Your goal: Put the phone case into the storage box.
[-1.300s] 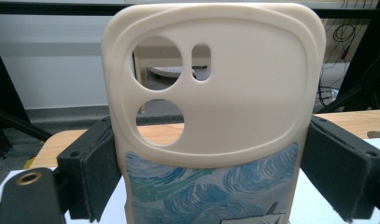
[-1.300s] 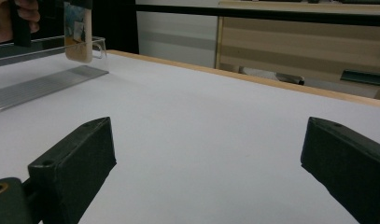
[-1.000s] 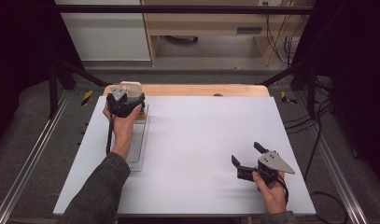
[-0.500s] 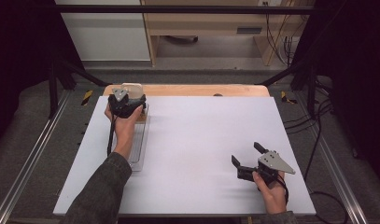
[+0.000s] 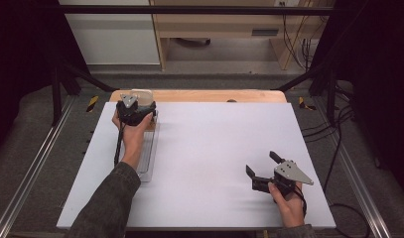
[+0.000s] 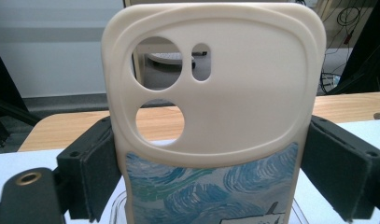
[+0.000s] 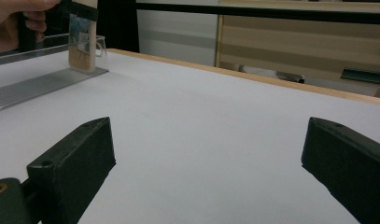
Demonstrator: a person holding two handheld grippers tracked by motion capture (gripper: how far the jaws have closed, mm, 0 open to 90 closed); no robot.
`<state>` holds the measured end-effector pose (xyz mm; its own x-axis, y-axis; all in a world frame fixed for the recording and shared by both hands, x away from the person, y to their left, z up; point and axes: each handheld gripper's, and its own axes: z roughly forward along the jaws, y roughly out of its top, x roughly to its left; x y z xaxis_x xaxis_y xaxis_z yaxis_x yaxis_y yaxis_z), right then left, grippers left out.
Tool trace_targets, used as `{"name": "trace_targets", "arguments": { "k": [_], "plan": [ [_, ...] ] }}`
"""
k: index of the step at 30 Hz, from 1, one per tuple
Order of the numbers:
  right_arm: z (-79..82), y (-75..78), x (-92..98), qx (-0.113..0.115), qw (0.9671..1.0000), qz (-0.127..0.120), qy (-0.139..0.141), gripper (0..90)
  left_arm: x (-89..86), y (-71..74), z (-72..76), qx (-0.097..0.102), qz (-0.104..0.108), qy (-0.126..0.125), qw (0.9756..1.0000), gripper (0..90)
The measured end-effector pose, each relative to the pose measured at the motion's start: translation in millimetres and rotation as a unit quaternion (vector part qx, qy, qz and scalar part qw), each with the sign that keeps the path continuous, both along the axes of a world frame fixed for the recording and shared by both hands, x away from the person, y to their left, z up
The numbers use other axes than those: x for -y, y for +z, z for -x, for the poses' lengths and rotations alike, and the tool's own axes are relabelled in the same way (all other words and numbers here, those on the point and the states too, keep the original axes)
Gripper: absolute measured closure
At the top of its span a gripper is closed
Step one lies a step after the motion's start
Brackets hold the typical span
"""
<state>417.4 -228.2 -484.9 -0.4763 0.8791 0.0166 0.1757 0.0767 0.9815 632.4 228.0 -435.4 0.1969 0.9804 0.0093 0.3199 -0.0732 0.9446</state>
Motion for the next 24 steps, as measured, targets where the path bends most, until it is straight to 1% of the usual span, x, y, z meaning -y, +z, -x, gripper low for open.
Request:
{"name": "trace_targets", "arguments": {
  "k": [7,14,19,24],
  "plan": [
    [-0.1,-0.2,-0.3,-0.002,1.0000,0.000,0.001,2.7,0.0,-0.1,-0.2,0.000,0.002,0.002,1.0000,11.5],
    [0.6,0.5,0.6,-0.001,1.0000,-0.006,0.000,2.7,-0.2,1.2,0.0,-0.006,0.007,0.005,0.9999,11.5],
    [0.6,0.5,0.8,-0.002,1.0000,-0.006,0.000,2.7,1.0,1.1,-1.2,-0.007,0.004,0.005,1.0000,11.5],
    [0.3,0.5,1.7,-0.002,1.0000,-0.009,-0.001,2.7,1.2,1.5,-1.5,-0.010,0.005,0.005,0.9999,11.5]
  ]
}}
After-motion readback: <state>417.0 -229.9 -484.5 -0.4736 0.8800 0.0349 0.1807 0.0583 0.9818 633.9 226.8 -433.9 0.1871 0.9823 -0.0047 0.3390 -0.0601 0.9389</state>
